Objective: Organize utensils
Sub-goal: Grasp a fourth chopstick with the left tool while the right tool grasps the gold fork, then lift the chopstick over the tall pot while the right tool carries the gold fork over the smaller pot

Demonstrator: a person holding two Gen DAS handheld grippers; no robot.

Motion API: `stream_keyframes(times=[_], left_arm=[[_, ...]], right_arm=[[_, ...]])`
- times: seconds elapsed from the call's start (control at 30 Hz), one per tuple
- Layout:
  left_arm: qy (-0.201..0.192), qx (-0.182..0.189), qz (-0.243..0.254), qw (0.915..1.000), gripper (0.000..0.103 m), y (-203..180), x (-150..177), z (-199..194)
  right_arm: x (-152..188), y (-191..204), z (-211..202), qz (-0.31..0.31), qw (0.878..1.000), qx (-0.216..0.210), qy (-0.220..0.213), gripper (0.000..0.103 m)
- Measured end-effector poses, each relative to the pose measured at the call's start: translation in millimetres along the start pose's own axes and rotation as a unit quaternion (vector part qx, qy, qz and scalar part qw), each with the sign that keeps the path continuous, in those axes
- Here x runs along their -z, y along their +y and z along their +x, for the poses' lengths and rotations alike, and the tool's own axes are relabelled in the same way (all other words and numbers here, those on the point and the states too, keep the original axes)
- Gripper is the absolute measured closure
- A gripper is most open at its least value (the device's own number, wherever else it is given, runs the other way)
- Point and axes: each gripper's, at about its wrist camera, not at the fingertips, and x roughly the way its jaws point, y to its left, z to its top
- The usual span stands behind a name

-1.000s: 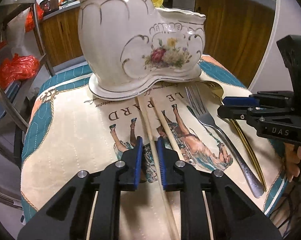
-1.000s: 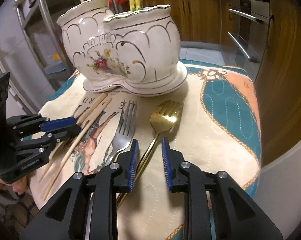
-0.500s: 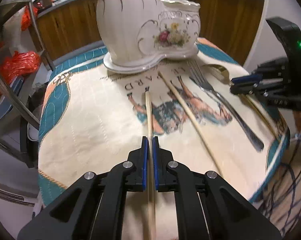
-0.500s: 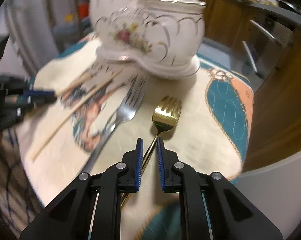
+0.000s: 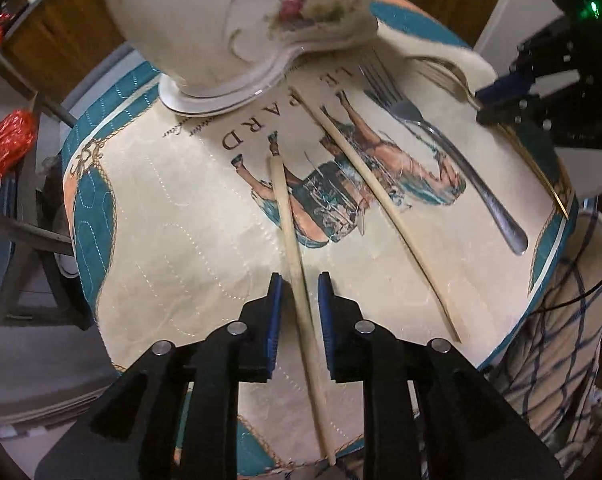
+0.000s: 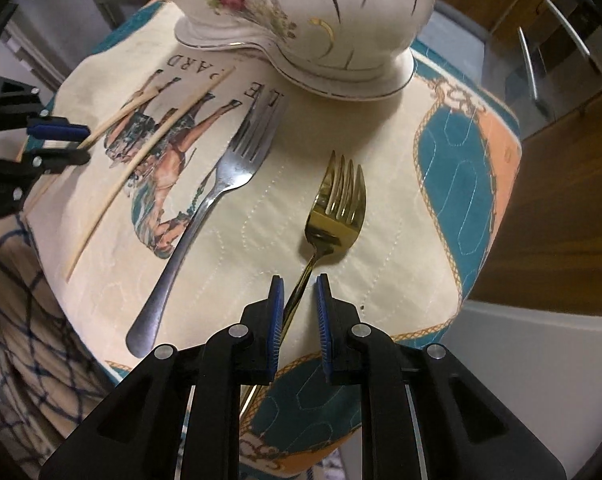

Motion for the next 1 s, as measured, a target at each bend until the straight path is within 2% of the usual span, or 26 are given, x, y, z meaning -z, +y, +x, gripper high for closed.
stream_keyframes(times=[0.13, 0.17, 0.23, 0.37, 0.5, 0.67, 0.77, 0.87, 1.0], left_arm=[[0.012, 0.007, -0.006, 0.9999, 0.085, 1.1, -3.7, 1.5], [0.01, 0.006, -0.007, 0.9999, 0.086, 0.7, -3.3, 1.4], [0.002, 0.006, -0.007, 1.0, 0.091, -2.7, -1.0, 0.7], [-0.026, -0.003, -0.015, 0.9996, 0.097, -6.8, 5.2, -1.0], [-0.058, -0.01, -0.02, 0.998, 0.097, -7.1, 19.8, -5.9], [-0.104, -0.002, -0.042, 0.9937, 0.097, -2.6, 32.2, -20.1], [-0.134, 0.004, -0.063, 0.9889, 0.097, 2.6, 38.1, -33.7], [-0.178, 0.017, -0.083, 0.9803, 0.097, 9.4, 41.7, -53.5], [-0.245, 0.035, -0.11, 0.9625, 0.097, 18.7, 47.6, -83.2]], right_arm=[[-5.2, -6.8, 1.5, 0.015, 1.0, -0.003, 0.002, 0.087], [-4.7, -6.9, 1.6, 0.018, 1.0, -0.006, -0.001, 0.09], [-2.3, -7.1, 2.2, 0.018, 1.0, -0.004, -0.01, 0.092], [9.5, -1.2, 0.1, 0.017, 1.0, -0.005, -0.023, 0.095], [27.9, -0.3, -6.3, 0.014, 0.999, -0.015, -0.045, 0.097], [37.7, -2.1, -16.6, 0.02, 0.996, -0.026, -0.078, 0.097], [38.1, -6.2, -27.3, 0.028, 0.992, -0.045, -0.114, 0.097], [42.3, -14.2, -43.8, 0.04, 0.983, -0.067, -0.165, 0.097], [52.4, -20.0, -68.9, 0.065, 0.963, -0.098, -0.241, 0.097]])
